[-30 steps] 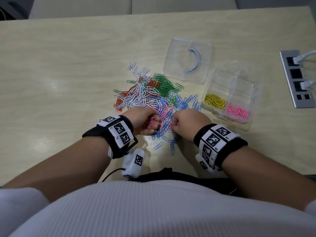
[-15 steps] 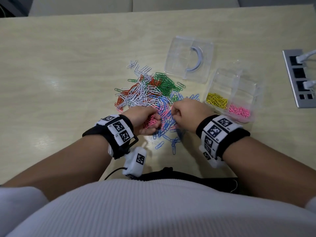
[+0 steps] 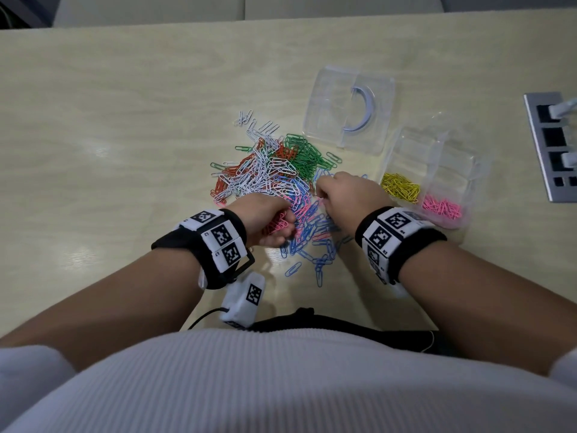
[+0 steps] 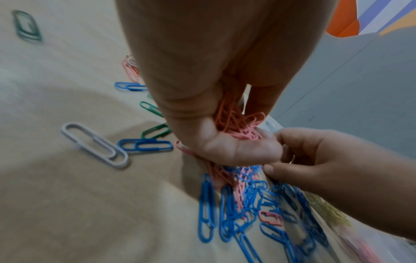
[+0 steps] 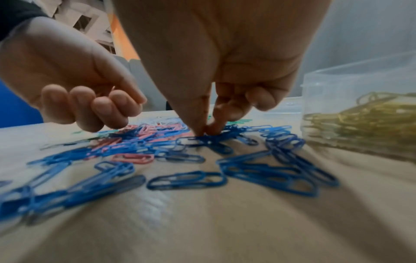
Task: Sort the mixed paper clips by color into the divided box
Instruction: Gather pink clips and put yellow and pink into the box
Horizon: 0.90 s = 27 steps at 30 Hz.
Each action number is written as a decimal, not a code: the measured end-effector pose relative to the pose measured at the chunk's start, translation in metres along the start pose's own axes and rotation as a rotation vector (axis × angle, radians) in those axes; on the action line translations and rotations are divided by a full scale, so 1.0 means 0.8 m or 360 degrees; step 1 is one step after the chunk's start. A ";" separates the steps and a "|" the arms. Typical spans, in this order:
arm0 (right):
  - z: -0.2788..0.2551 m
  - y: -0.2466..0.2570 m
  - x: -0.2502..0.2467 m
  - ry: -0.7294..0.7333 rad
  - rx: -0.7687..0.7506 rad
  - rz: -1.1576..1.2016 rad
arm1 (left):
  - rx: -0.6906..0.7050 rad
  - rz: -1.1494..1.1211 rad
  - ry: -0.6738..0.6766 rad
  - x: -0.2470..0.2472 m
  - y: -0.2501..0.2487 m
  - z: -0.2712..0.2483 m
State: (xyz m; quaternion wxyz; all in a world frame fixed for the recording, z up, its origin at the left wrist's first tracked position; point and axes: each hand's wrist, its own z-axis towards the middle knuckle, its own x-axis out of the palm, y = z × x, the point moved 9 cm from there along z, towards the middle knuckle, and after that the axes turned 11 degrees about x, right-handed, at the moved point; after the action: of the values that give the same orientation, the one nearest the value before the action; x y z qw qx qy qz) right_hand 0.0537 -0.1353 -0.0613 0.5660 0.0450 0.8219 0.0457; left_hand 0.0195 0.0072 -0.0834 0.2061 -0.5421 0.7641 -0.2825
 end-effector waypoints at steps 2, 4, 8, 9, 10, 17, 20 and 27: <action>0.001 0.002 -0.003 -0.0071 -0.0036 -0.0111 | 0.0009 0.0004 -0.0002 0.001 -0.002 0.001; 0.000 0.003 -0.004 -0.0096 -0.0047 -0.0174 | 0.0014 0.0012 -0.0004 0.002 -0.004 0.002; -0.005 0.002 -0.008 -0.0086 -0.0070 -0.0109 | 0.0021 0.0017 -0.0007 0.002 -0.005 0.005; -0.006 0.003 -0.008 -0.0067 -0.0091 -0.0092 | 0.0021 0.0012 -0.0005 0.002 -0.005 0.006; -0.007 0.003 -0.008 -0.0044 -0.0102 -0.0093 | 0.0019 0.0008 -0.0004 0.001 -0.004 0.007; -0.002 0.009 -0.017 -0.0004 -0.0059 -0.0145 | 0.0017 0.0009 0.0010 0.000 -0.002 0.008; -0.009 0.021 -0.033 0.0085 -0.0049 0.0282 | 0.0052 -0.0066 0.0003 0.003 -0.004 0.010; -0.009 0.032 -0.029 0.0062 0.0043 0.0533 | 0.0034 -0.0136 0.0055 0.007 -0.007 0.009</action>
State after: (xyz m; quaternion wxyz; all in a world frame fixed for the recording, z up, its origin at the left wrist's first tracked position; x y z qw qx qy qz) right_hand 0.0560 -0.1132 -0.0343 0.5336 0.1883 0.8143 0.1292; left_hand 0.0258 -0.0006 -0.0852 0.1864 -0.5670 0.7406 -0.3087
